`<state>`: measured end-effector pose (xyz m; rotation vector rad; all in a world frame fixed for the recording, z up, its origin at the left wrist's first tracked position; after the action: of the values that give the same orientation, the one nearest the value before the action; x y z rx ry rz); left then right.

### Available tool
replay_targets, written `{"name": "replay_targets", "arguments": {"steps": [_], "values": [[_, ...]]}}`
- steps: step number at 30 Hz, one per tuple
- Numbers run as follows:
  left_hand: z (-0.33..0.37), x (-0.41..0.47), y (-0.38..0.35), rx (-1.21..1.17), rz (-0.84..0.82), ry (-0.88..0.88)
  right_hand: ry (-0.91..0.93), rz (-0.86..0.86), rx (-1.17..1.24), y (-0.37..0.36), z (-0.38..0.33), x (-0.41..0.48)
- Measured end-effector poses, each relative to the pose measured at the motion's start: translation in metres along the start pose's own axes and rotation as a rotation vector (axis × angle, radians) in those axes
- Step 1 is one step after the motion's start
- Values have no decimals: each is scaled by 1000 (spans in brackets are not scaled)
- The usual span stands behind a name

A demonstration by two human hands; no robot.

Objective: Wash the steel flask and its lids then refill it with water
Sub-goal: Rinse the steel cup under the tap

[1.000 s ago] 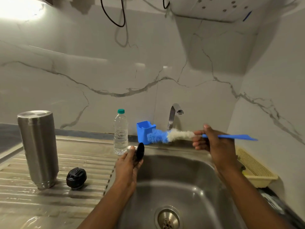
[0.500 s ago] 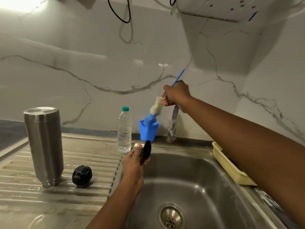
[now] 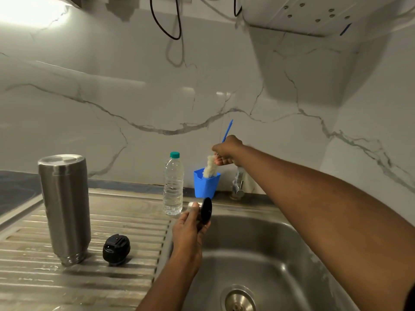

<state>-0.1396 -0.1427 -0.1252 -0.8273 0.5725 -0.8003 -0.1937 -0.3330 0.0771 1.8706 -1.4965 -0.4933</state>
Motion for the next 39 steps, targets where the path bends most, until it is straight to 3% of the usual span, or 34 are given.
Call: {"name": "replay_targets", "arguments": {"steps": [9, 15, 19, 25, 33, 39], "values": [[4, -3, 2, 30, 17, -8, 91, 17, 69, 67, -24, -44], [3, -3, 2, 49, 9, -15, 295, 83, 124, 109, -31, -122], [1, -6, -2, 94, -10, -13, 369, 177, 150, 77, 43, -164], [-7, -7, -7, 207, -88, -10, 257, 202, 193, 1, 164, -170], [-16, -32, -26, 617, -279, -85, 298, -87, 175, -45, 180, -176], [-21, -27, -54, 894, -364, -197, 334, -53, 349, -36, 188, -170]]}}
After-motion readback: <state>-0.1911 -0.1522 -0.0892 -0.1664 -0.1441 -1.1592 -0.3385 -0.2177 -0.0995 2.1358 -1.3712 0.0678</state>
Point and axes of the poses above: each hand's wrist, its own x-axis towards the middle knuckle, its own y-axis out of the back of the hand, z = x × y, the point moved 8 cm from there along x, towards the middle knuckle, and after that the axes turned 10 degrees about -x, right-handed, at the moved point
